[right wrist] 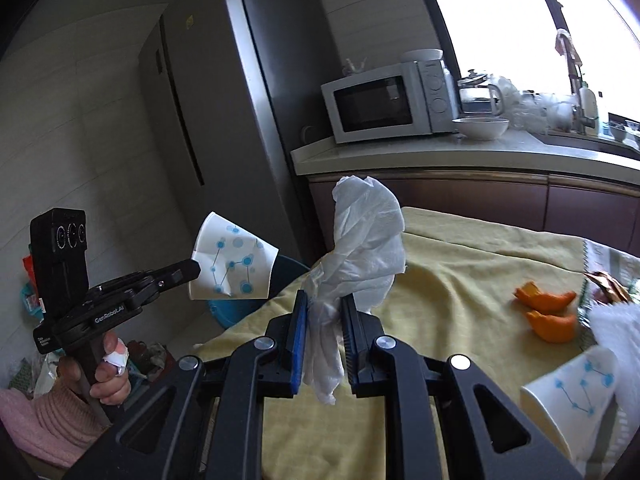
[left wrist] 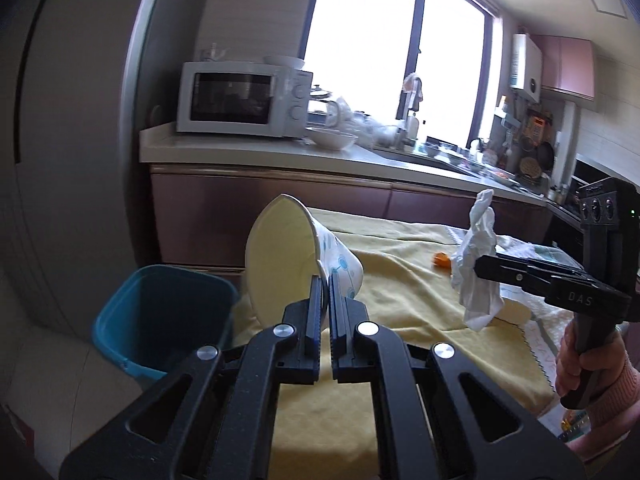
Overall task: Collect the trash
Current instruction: 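Carry tissue and cup to the teal bin and release both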
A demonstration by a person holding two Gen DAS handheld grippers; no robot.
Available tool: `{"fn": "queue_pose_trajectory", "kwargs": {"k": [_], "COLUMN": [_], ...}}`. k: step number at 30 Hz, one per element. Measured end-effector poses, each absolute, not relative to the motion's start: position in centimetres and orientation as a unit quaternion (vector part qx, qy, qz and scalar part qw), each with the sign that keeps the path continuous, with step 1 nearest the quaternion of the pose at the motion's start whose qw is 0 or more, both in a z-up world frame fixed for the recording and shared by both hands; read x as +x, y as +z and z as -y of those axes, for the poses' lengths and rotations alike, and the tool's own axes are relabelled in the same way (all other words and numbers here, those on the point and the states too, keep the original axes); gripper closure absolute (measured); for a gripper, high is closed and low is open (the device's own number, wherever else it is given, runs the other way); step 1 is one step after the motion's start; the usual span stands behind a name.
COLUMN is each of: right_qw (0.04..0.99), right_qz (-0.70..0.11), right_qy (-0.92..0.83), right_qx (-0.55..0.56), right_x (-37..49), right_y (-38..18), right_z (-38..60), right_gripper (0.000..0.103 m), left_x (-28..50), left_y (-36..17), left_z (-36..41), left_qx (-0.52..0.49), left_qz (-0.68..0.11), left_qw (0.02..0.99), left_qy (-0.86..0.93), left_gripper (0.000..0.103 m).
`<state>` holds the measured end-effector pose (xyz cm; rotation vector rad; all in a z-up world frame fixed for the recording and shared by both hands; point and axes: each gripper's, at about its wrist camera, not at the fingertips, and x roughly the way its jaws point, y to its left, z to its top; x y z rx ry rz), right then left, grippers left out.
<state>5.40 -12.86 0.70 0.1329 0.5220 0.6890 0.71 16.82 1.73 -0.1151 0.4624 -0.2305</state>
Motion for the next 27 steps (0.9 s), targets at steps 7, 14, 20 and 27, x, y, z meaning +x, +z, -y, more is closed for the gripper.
{"fn": "queue_pose_trajectory", "kwargs": {"k": [7, 14, 20, 27], "right_qw": [0.868, 0.84, 0.819, 0.799], "right_qz": [-0.274, -0.313, -0.362, -0.416], "right_qy": [0.411, 0.441, 0.445, 0.435], "right_qx": [0.045, 0.04, 0.034, 0.018], "right_x": [10.8, 15.1, 17.4, 19.5], "right_y": [1.3, 0.6, -1.4, -4.2], "right_z": [3.9, -3.5, -8.3, -12.2], "right_gripper": [0.087, 0.085, 0.084, 0.079], "left_x": [5.1, 8.7, 10.8, 12.9], "left_y": [-0.4, -3.8, -6.5, -8.9], "left_z": [-24.9, -28.3, -30.0, -31.2], "left_qx": [-0.059, -0.06, -0.076, -0.091], "left_qz": [-0.265, -0.306, -0.338, -0.375], "left_qw": [0.962, 0.95, 0.938, 0.922], "left_qy": [-0.006, 0.031, 0.031, 0.032], "left_gripper": [0.099, 0.099, 0.099, 0.099]}}
